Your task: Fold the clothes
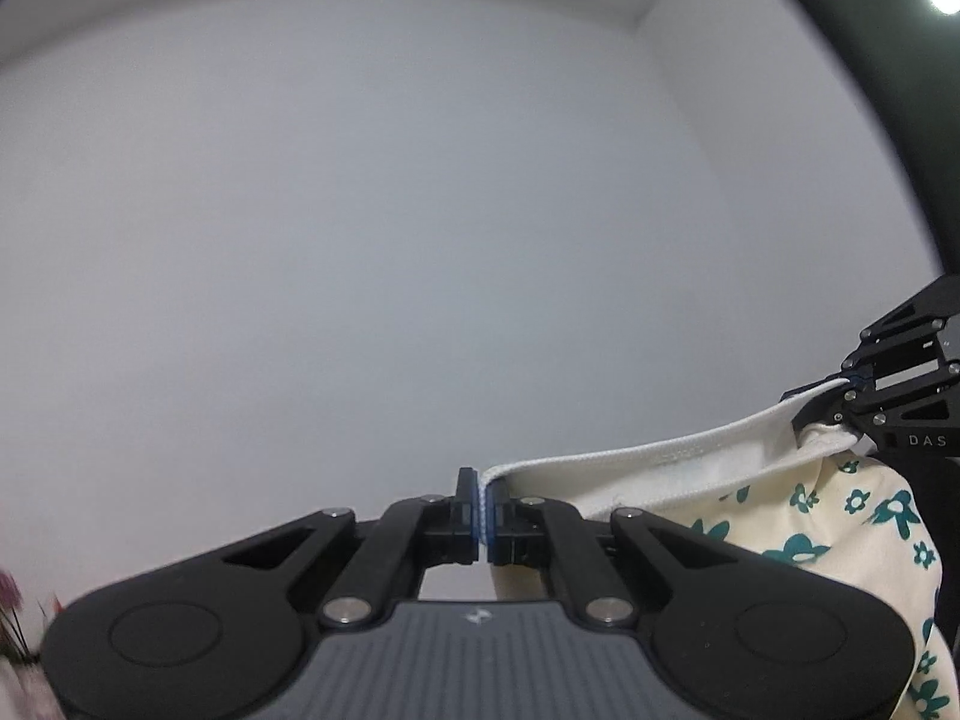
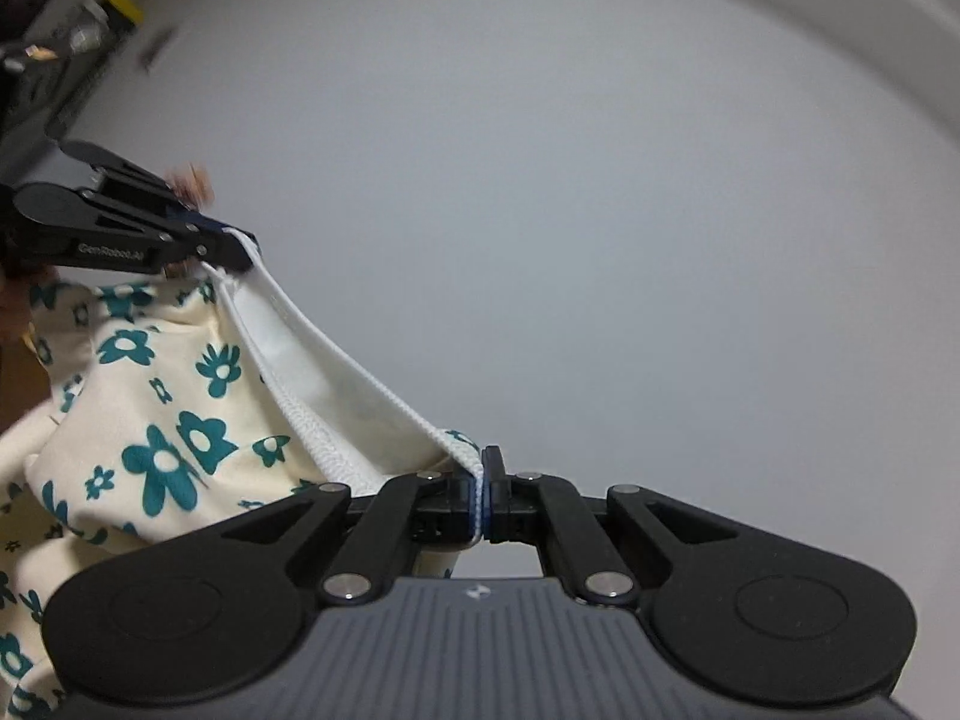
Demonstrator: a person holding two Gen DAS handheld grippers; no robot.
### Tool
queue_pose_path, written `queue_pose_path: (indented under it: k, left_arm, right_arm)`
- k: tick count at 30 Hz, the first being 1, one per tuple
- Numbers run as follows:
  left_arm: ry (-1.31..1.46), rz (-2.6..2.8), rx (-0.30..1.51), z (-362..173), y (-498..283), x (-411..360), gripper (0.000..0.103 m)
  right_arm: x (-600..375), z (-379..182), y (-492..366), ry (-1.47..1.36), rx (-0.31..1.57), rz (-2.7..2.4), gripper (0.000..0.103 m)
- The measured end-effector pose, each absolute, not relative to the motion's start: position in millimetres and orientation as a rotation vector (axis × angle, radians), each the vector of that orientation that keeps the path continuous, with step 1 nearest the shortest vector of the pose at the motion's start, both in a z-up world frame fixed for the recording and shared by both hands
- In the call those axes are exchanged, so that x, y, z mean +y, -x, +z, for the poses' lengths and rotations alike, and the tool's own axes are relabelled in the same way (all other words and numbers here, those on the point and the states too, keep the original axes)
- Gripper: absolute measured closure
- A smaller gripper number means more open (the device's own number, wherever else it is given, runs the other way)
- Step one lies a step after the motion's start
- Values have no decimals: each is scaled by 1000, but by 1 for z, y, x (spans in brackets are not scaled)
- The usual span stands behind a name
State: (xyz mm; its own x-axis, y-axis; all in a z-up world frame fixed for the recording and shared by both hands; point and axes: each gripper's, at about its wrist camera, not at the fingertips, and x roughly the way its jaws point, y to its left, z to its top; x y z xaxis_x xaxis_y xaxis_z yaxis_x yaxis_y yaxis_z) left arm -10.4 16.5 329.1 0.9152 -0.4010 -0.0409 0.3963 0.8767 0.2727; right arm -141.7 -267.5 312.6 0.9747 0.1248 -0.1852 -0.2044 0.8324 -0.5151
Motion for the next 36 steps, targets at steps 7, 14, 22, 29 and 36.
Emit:
queue_pose_path:
  k: [7, 14, 22, 29, 36]
  left_arm:
    - [-484, -432, 493, 174, -110, -31, 56]
    - [-402, -675, 696, 97, -67, -5, 49]
    - [-251, -808, 744, 93, -54, 13, 48]
    - [-449, -568, 678, 67, 3, 4, 43]
    - [-356, -501, 678, 32, 41, 5, 53]
  right_arm:
    - [-283, 227, 16, 542, 490, 165, 35]
    - [-302, 167, -48, 376, 759, 276, 31]
    - [-293, 129, -29, 245, 832, 452, 36]
    - [-299, 110, -15, 158, 803, 308, 66]
    - [-265, 27, 86, 196, 741, 212, 49]
